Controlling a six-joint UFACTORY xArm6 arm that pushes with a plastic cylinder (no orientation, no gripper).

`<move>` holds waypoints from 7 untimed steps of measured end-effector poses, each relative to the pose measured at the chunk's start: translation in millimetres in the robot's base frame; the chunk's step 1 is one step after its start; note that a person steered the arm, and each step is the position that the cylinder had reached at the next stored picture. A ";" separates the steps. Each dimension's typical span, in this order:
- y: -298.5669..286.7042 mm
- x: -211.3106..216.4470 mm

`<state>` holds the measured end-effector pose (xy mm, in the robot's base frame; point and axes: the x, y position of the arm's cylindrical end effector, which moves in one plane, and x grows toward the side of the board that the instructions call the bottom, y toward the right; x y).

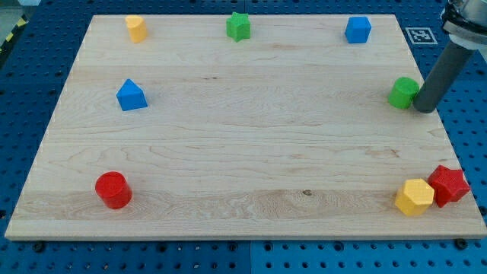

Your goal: Move the green circle below the blue cube

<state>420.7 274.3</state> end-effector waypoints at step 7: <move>-54.6 -40.4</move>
<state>380.3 219.7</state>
